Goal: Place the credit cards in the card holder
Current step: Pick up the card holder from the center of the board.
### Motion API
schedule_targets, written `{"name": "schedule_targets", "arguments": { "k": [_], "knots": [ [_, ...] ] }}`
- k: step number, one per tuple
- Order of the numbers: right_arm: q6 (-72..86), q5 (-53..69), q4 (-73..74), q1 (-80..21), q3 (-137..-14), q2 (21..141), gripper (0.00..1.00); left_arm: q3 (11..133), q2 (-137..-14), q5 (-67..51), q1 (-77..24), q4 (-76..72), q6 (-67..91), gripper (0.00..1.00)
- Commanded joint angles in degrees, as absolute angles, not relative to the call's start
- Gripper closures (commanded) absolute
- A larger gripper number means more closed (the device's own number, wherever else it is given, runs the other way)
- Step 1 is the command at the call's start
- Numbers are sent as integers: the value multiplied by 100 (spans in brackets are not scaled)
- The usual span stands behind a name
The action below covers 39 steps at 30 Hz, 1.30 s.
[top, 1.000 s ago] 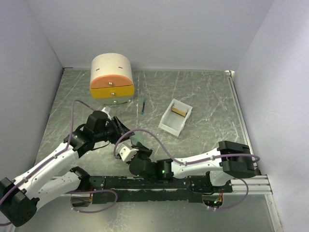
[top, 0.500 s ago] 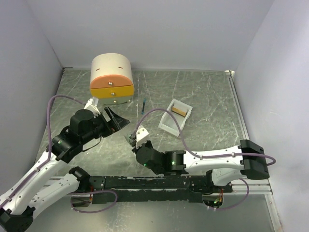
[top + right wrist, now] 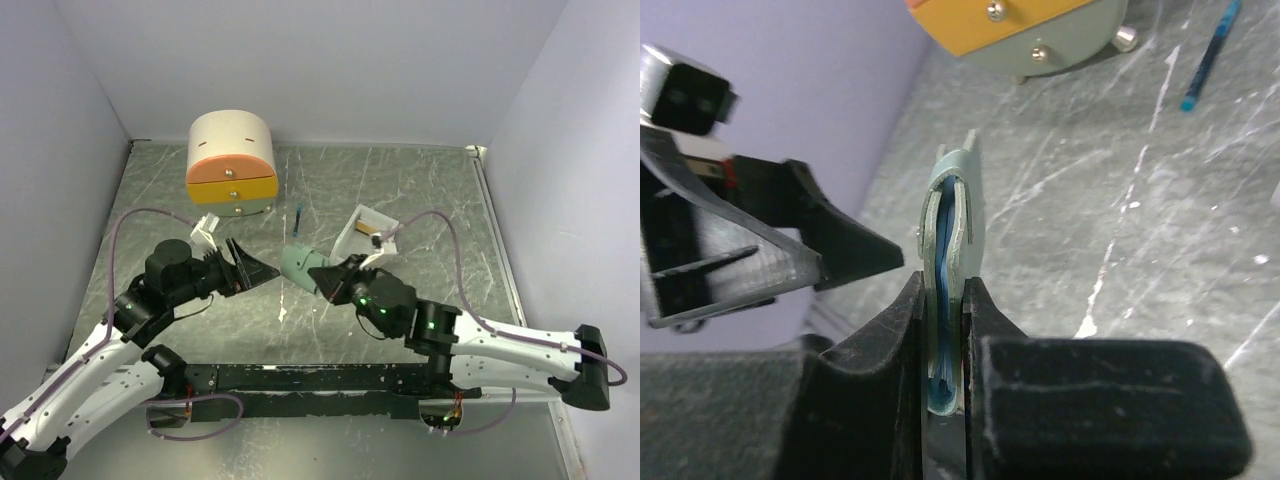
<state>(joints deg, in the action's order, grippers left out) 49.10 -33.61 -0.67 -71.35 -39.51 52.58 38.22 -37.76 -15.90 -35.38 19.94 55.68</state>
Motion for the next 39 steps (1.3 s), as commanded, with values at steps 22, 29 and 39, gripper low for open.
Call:
{"name": "schedule_targets", "arguments": {
  "k": [22, 29, 39],
  "knots": [
    [6057, -2755, -2631, -7143, -2736, 4257, 100, 2112, -3655, -2449, -3557, -3033, 8049, 42],
    [6212, -2718, -2289, -7139, -2598, 4243, 100, 2085, -3490, -2246, -3560, -2898, 7882, 78],
    [5466, -3007, -168, -7141, -3379, 4086, 46, 2683, -3251, -1909, -3559, -1015, 6795, 93]
  ]
}}
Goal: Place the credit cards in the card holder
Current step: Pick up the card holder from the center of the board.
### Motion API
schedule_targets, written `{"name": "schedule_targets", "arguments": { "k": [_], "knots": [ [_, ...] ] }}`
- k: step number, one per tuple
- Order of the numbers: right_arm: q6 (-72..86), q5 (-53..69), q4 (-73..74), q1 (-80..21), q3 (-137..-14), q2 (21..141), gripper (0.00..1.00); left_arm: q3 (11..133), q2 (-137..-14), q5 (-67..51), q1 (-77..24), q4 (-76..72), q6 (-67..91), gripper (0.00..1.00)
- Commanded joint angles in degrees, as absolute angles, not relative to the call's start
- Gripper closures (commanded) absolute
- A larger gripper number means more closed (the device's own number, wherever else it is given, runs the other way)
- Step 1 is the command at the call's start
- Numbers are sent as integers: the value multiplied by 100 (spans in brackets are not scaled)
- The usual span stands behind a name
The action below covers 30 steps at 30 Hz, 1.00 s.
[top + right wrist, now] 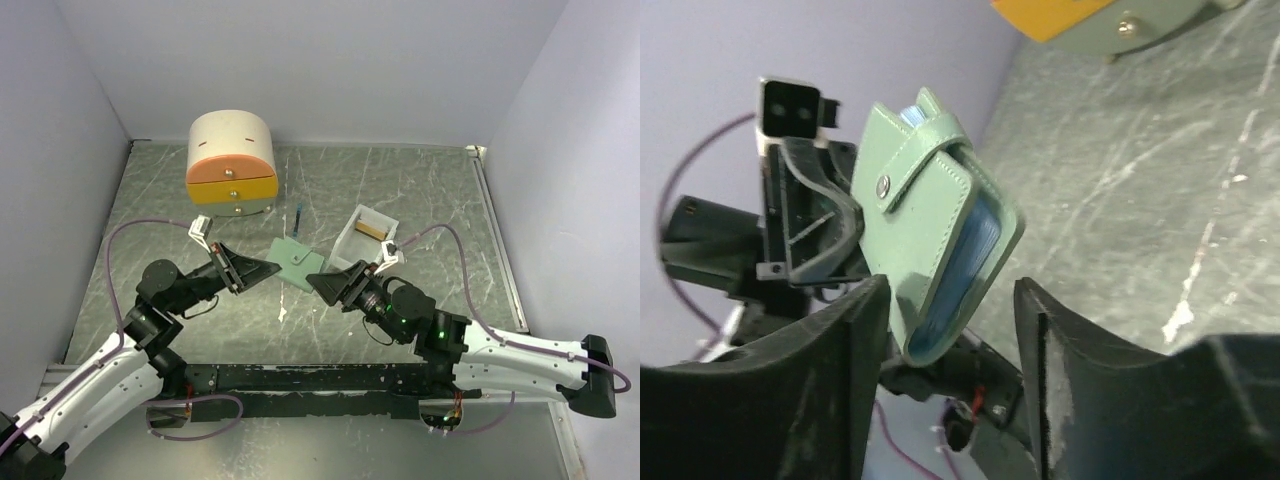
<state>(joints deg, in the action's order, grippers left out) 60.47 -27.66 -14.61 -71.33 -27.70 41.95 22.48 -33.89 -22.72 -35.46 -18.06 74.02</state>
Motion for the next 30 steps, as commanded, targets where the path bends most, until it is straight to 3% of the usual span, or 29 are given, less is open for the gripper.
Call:
{"name": "schedule_targets", "arguments": {
  "k": [1, 7, 13, 22, 30],
  "knots": [
    [5360, -3066, 177, -7144, -3597, 4110, 43, 2766, -3254, -1860, -3558, -790, 6639, 93],
    [4396, -3293, 1436, -7145, -4540, 4251, 40, 3416, -3495, -1824, -3559, 444, 5598, 93],
    [3190, -3043, 1863, -7138, -5291, 4653, 46, 3876, -3873, -2163, -3560, 1025, 5063, 93],
    [2849, -2138, 1700, -7137, -5642, 5335, 53, 3834, -3979, -2689, -3559, 796, 5147, 93],
    [2906, -2084, 1874, -7142, -5972, 6027, 55, 3855, -4115, -3067, -3560, 653, 5092, 93]
  ]
}}
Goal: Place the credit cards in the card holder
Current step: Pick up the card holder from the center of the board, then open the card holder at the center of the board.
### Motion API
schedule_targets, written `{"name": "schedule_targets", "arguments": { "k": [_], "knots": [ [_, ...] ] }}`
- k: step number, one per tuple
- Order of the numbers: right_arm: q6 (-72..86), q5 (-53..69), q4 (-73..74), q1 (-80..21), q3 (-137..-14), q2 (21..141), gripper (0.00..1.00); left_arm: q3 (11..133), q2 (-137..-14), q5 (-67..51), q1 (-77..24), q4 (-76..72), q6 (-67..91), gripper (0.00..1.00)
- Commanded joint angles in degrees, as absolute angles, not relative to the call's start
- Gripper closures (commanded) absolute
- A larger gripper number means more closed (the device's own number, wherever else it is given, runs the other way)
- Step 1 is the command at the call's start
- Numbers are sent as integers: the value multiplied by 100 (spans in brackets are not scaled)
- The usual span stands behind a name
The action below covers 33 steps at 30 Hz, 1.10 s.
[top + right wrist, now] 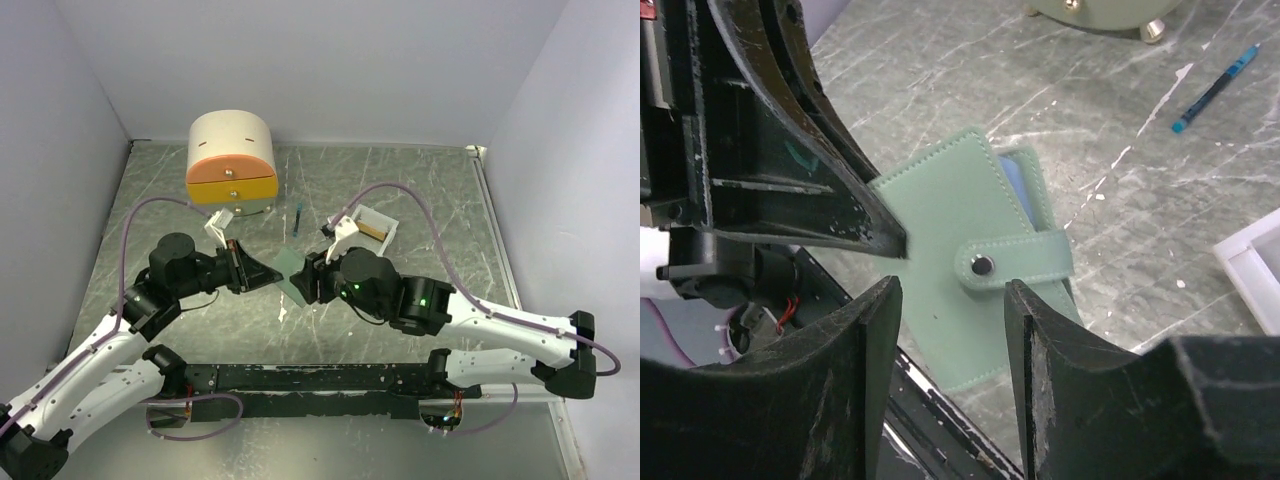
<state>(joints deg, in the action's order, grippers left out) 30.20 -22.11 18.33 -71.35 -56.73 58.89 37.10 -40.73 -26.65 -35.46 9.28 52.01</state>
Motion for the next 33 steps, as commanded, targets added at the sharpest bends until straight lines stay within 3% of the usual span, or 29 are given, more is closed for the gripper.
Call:
{"name": "schedule_targets", "arguments": {
  "k": [1, 16, 33],
  "knots": [
    [2901, -2042, 1846, -7144, -5983, 6076, 55, 3862, -4126, -3114, -3560, 643, 5089, 93],
    [3009, -2277, 2224, -7144, -6038, 6450, 58, 3727, -4006, -3321, -3560, 291, 5247, 93],
    [3149, -2926, 2490, -7137, -5966, 6427, 93, 3795, -4078, -3344, -3560, 360, 5168, 93]
  ]
}}
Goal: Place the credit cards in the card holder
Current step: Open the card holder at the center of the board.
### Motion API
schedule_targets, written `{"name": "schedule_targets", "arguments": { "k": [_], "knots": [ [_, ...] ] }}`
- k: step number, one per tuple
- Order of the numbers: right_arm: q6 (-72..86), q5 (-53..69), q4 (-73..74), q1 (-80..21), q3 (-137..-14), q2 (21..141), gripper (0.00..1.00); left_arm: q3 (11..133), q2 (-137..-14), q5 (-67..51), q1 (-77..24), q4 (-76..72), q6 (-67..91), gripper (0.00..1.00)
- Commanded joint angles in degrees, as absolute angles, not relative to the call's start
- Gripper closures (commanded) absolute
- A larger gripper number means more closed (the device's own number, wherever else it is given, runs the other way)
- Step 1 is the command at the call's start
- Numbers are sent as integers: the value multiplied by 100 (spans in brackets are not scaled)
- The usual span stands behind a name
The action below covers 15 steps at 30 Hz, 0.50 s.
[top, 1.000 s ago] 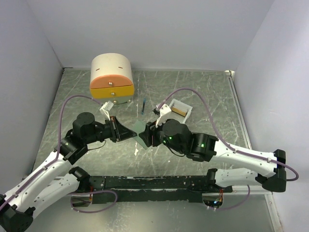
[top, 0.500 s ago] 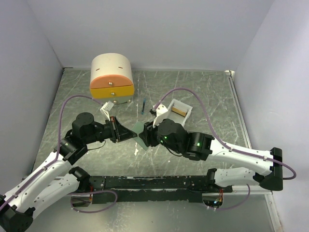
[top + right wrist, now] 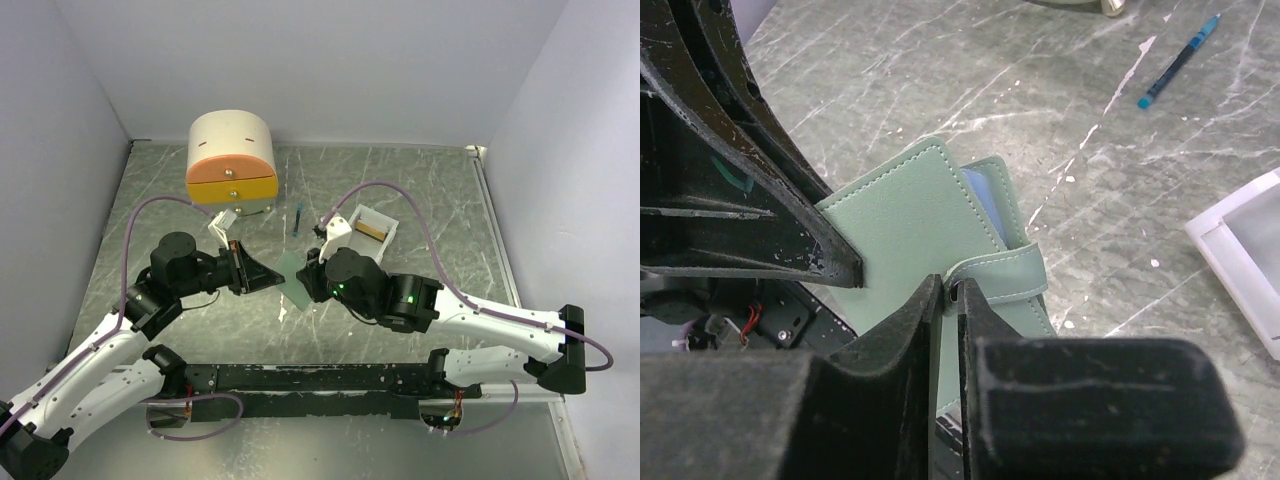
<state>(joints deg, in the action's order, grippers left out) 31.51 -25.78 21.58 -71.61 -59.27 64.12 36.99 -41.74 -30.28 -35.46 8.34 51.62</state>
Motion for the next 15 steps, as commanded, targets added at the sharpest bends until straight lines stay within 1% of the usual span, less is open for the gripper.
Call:
{"name": "schedule_targets", "arguments": {
  "k": [1, 3, 9, 15],
  "knots": [
    [3162, -2965, 2522, -7137, -5974, 6425, 95, 3797, -4085, -3340, -3560, 377, 5154, 93],
    [3165, -3019, 2579, -7132, -5977, 6425, 100, 3813, -4086, -3313, -3559, 415, 5127, 93],
    [3198, -3164, 2554, -7137, -5844, 6245, 100, 3869, -4122, -3283, -3560, 553, 5016, 93],
    [3275, -3202, 2542, -7137, -5638, 6095, 100, 3929, -4182, -3009, -3555, 941, 4829, 93]
  ]
}}
